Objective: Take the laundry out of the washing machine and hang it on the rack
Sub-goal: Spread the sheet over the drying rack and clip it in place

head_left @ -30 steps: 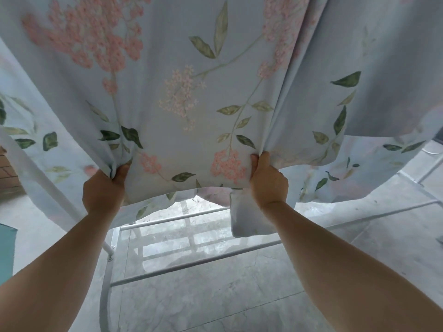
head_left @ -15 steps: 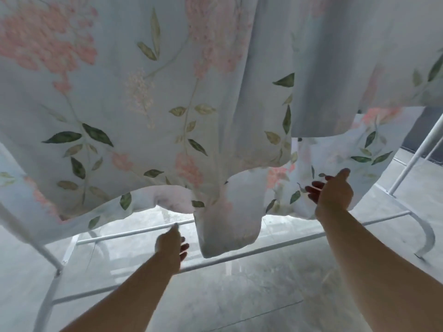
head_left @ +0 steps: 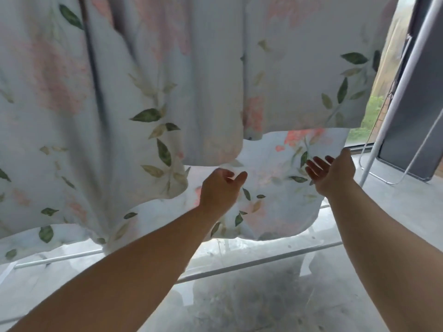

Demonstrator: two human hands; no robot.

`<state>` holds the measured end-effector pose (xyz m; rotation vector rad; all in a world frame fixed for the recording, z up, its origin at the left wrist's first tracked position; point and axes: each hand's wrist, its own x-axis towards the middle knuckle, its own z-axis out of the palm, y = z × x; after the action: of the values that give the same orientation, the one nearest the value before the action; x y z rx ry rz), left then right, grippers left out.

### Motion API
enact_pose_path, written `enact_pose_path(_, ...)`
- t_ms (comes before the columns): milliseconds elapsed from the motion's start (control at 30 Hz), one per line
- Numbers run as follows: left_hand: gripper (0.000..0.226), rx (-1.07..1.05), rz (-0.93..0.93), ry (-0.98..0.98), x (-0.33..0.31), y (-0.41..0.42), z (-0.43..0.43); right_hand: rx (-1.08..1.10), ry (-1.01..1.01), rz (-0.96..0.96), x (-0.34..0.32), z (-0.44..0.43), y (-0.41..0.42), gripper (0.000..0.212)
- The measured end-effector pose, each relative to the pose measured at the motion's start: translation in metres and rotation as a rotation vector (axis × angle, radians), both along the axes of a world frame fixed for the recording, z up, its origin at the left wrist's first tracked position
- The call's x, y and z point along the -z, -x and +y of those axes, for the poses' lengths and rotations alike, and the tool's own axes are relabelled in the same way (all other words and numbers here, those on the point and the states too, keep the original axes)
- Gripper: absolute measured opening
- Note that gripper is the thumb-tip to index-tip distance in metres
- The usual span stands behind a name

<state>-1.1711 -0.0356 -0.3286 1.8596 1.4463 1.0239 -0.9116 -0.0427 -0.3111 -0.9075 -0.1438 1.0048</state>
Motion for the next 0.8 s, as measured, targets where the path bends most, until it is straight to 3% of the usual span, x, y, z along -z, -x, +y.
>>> enact_pose_path(67,0.023,0.06,0.459,-0.701,-0.007,-0.014,0.002,-0.025,-0.003,0.036,-0.009,0.015,-0.025,0.054)
enact_pose_path(100,0.015,0.151,0.602,-0.999,-0.011,-0.017,0.001,-0.04,0.004,0.047,-0.012,0.023,-0.033,0.055)
enact_pose_path(167,0.009,0.18,0.639,-1.365,-0.018,-0.034,0.001,-0.08,0.016,0.079,-0.02,0.039,-0.049,0.062)
enact_pose_path(233,0.025,0.021,0.586,-1.441,-0.028,-0.048,0.007,-0.125,0.045,0.141,-0.031,0.053,-0.061,0.074)
enact_pose_path(367,0.061,-0.269,0.76,-1.31,-0.044,-0.041,0.023,-0.152,0.019,0.219,-0.052,0.074,-0.07,0.089)
enact_pose_path(433,0.063,-0.334,0.799,-1.275,-0.057,-0.033,0.026,-0.124,0.018,0.193,-0.068,0.081,-0.07,0.079)
enact_pose_path(533,0.048,-0.351,0.727,-1.319,-0.082,-0.023,0.044,-0.002,0.087,0.058,-0.086,0.085,-0.068,0.044)
enact_pose_path(567,0.04,-0.333,0.713,-1.312,-0.086,-0.019,0.051,0.016,0.145,-0.139,-0.087,0.086,-0.066,0.041)
enact_pose_path(667,0.015,-0.239,0.701,-1.299,-0.086,-0.011,0.078,0.005,0.673,-1.248,-0.079,0.084,-0.066,0.027)
enact_pose_path(700,0.013,-0.225,0.699,-1.289,-0.082,-0.011,0.086,0.015,0.849,-1.54,-0.072,0.086,-0.066,0.021)
enact_pose_path(733,0.012,-0.215,0.713,-1.277,-0.073,-0.011,0.091,0.002,0.981,-1.693,-0.065,0.084,-0.065,0.019)
enact_pose_path(800,0.011,-0.21,0.732,-1.262,-0.057,-0.014,0.103,0.007,1.062,-1.904,-0.055,0.091,-0.063,0.023)
